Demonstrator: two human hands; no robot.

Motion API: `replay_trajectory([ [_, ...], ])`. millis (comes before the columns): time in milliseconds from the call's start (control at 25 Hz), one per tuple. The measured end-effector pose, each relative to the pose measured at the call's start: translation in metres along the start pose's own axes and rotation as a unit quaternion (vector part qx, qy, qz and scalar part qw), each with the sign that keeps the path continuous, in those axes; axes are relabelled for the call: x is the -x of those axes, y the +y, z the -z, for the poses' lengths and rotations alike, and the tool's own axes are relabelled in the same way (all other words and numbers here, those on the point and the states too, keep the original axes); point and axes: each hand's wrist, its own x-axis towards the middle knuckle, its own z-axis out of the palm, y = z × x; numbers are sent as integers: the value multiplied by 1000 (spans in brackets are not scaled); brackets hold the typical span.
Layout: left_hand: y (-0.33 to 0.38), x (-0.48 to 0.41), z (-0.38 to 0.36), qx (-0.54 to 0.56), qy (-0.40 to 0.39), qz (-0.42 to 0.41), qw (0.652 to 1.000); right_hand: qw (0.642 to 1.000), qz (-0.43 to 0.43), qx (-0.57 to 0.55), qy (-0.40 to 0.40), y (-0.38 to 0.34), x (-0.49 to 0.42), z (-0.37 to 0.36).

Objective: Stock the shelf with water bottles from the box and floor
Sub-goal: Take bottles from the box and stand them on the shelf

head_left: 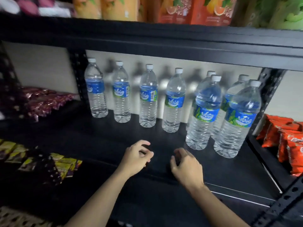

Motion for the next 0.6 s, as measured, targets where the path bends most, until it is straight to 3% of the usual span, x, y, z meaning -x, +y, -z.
replay_trajectory([
  [120, -31, 52, 93, -27, 78, 11, 997, 992, 80, -82, -45, -103, 25, -44],
  [320, -136, 190, 251, -62, 217, 161, 961, 945, 196, -165, -202, -272, 113, -139],
  [480, -254, 342, 337, -54, 268, 330, 903, 865, 243, -144, -414, -372, 219, -229],
  [600, -346, 458, 355, -26, 288, 455, 843, 794, 255, -65, -548, -421, 303, -292],
])
